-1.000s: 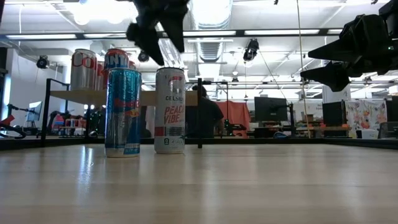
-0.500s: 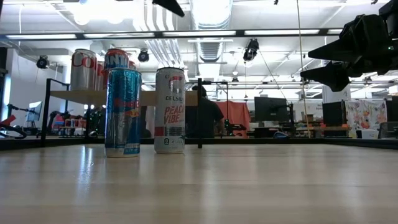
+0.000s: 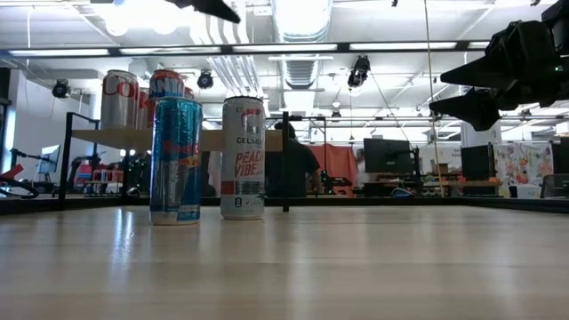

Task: Place canned beverage on shelf
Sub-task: Put the right white pink soda can on the shelf

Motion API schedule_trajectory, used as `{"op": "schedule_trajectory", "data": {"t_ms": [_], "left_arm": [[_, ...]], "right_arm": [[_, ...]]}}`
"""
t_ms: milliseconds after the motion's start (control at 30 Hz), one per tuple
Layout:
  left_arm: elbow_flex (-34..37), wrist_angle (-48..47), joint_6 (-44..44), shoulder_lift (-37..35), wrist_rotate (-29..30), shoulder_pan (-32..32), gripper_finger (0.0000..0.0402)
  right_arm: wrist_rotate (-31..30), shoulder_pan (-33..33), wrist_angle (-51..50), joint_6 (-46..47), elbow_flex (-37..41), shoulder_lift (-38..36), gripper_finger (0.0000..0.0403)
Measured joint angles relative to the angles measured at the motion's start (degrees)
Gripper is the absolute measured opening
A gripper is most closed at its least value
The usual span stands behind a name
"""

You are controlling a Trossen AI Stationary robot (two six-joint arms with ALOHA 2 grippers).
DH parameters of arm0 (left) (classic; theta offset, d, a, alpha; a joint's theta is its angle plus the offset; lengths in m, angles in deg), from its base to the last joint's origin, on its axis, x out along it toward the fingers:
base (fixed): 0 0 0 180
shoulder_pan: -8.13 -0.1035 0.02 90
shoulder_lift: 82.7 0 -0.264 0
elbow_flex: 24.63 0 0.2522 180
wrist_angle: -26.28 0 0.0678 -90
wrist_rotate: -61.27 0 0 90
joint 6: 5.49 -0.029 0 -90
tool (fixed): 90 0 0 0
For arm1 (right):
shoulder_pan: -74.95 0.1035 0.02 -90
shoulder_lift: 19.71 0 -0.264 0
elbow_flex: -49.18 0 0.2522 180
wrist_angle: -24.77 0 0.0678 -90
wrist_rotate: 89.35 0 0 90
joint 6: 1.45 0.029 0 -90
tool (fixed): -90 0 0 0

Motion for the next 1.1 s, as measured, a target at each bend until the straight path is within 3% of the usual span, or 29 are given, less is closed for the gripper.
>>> {"op": "schedule_trajectory", "data": {"t_ms": [200, 400, 600, 900, 1100], "left_arm": [[26.7, 26.6, -6.1, -16.9, 0.5, 0.0, 0.0398], [42.8, 29.4, -0.9, -32.2, 0.5, 0.0, 0.0398], [52.1, 29.4, 0.4, -43.5, 0.5, 0.0, 0.0398], [60.7, 29.6, 0.4, -56.0, 0.3, 0.1, 0.0398], [65.3, 29.4, 0.6, -62.3, -3.5, 0.1, 0.0398]], "right_arm": [[0.0, 0.0, 0.0, 0.0, 0.0, 0.0, 0.0368], [0.0, 0.0, 0.0, 0.0, 0.0, 0.0, 0.0368], [0.0, 0.0, 0.0, 0.0, 0.0, 0.0, 0.0368], [0.0, 0.0, 0.0, 0.0, 0.0, 0.0, 0.0368], [0.0, 0.0, 0.0, 0.0, 0.0, 0.0, 0.0368]]}}
